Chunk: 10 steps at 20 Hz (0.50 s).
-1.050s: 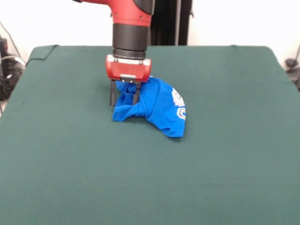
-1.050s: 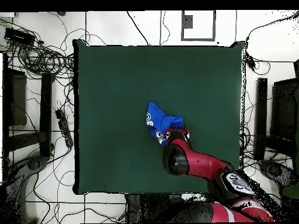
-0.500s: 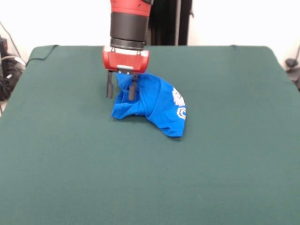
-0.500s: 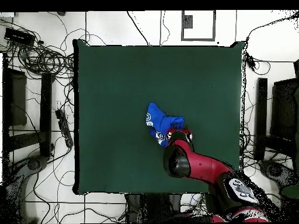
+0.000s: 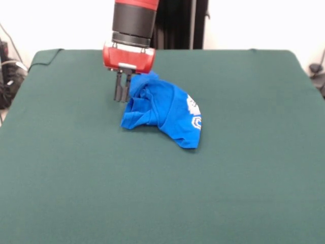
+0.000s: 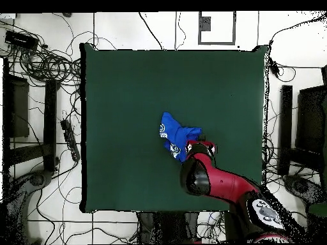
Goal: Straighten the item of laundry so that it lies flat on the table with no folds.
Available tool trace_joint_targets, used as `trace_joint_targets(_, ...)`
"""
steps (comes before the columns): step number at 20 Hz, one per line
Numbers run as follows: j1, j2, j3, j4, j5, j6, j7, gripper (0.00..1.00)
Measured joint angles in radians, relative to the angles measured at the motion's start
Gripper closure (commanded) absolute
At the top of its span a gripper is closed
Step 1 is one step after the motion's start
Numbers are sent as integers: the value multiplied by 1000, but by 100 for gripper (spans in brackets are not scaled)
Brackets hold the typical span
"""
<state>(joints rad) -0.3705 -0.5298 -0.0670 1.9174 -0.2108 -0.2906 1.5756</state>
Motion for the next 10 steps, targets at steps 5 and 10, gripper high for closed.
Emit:
trace_joint_targets(5,7,0,-2,0,0,0,0,100)
trace_joint_targets(10,19,-5,-3,2,6,0,0,100)
